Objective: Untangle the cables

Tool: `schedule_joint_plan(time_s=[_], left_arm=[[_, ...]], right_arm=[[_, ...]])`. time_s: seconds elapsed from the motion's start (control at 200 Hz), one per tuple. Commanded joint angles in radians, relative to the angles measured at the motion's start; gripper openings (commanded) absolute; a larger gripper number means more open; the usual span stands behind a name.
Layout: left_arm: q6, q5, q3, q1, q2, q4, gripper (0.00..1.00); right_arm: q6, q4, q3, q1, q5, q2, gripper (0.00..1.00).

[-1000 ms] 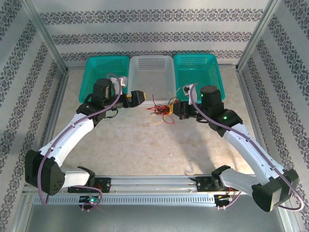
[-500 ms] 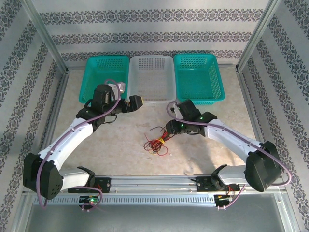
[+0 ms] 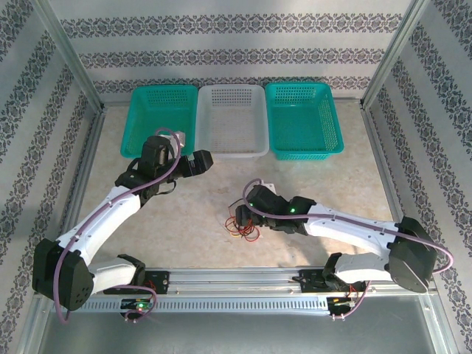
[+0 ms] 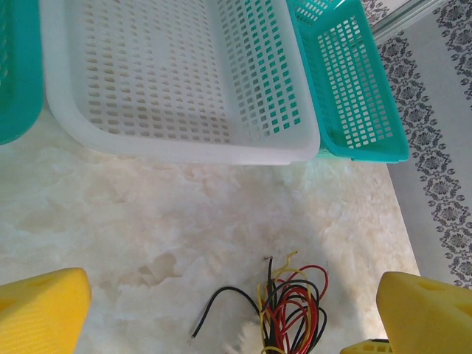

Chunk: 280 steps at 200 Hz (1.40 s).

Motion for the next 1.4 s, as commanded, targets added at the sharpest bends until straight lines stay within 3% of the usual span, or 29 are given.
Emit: schedule_joint_plan(time_s=[0.0, 0.205, 0.45, 0.675, 0.745, 0.854, 0.909, 1.079, 1.204, 1.289, 1.394], left_arm=[[0.033, -0.009, 0.038, 0.005, 0.003, -0.025, 0.99], [0.054, -0.001, 0.052, 0.006, 0.02, -0.023, 0.99], [0.065, 0.052, 0.054, 0.007, 0.048, -0.034, 1.0], [0.05, 0.086, 0.021, 0.006, 0.044, -0.027, 0.99], [0.049, 0.1, 0.021, 0.006, 0.046, -0.03, 0.99], [0.058, 0.1, 0.027, 0.007, 0.048, -0.033, 0.99], [0.059, 0.098, 0.033, 0.006, 0.052, -0.031, 0.99], [0.039, 0.1, 0.036, 0.006, 0.073, 0.0, 0.98], [0.059, 0.102, 0.061, 0.007, 0.093, -0.005, 0.99], [0.111, 0.111, 0.118, 0.012, 0.097, -0.057, 1.0], [0.136, 0.192, 0.168, 0.051, 0.087, -0.067, 0.99]], right_arm=[[0.178, -0.111, -0.019, 0.014, 0.13, -0.039, 0.99], [0.286, -0.029, -0.12, 0.129, 0.233, -0.175, 0.98], [0.358, 0.177, -0.117, 0.172, 0.262, 0.038, 0.98], [0.471, 0.328, -0.083, 0.124, 0.255, 0.262, 0.97], [0.451, 0.379, -0.077, 0.117, 0.22, 0.306, 0.89], [0.418, 0.399, -0.076, 0.117, 0.182, 0.334, 0.68], [0.418, 0.413, -0.105, 0.115, 0.182, 0.323, 0.56], [0.335, 0.467, -0.21, 0.071, 0.139, 0.249, 0.34], [0.103, 0.504, -0.235, 0.013, 0.01, 0.178, 0.18], [-0.061, 0.427, -0.199, -0.021, -0.084, 0.1, 0.02], [-0.229, 0.303, -0.113, -0.062, -0.19, -0.017, 0.0]])
